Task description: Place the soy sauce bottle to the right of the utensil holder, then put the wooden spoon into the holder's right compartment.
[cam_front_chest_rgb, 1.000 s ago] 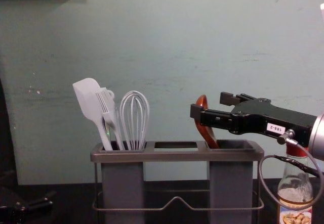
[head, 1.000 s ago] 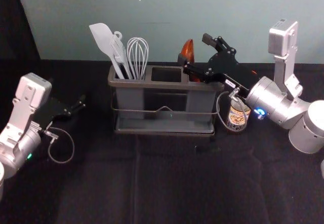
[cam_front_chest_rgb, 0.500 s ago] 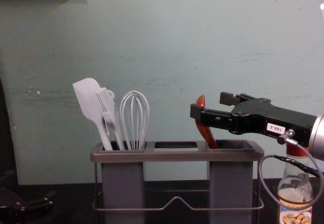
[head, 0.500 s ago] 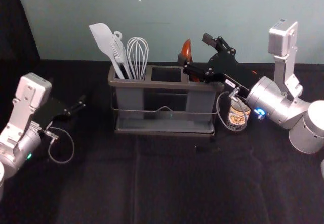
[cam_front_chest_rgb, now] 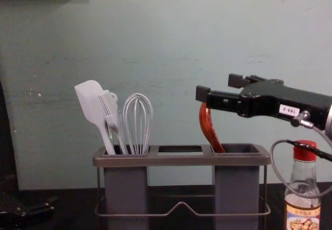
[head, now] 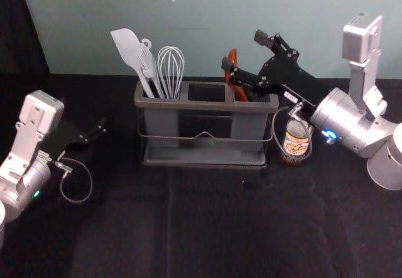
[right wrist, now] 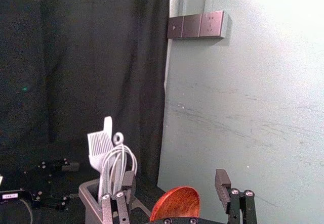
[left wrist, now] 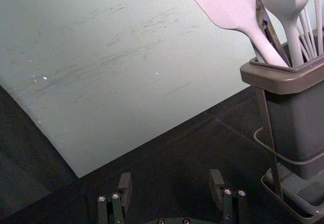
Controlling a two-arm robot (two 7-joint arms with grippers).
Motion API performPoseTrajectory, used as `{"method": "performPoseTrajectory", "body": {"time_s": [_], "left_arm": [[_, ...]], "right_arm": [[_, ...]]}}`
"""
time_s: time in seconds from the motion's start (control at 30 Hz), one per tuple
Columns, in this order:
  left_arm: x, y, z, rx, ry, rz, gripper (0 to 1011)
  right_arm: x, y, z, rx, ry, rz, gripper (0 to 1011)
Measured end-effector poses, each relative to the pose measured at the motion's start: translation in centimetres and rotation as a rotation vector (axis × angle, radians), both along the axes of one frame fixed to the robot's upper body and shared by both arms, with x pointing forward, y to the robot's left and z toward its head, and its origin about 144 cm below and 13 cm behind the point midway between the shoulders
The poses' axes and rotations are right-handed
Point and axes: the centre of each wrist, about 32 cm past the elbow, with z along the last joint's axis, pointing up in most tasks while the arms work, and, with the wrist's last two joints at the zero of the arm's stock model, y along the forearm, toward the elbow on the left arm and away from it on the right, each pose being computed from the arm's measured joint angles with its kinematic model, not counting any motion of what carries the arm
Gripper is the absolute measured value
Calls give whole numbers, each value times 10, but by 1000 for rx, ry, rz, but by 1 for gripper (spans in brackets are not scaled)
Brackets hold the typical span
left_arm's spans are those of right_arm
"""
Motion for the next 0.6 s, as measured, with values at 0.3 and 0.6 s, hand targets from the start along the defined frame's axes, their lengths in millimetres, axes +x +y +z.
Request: {"method": "performPoseTrajectory", "body": {"time_s": [0.3, 0.6], "left_arm": [[0, 0, 0, 0, 0, 0, 1005], [0, 0, 0, 0, 0, 0, 1005]], "right_arm": [[-32, 6, 20, -5, -9, -58, 1004], [-69, 9, 27, 14, -31, -156, 1004]]}}
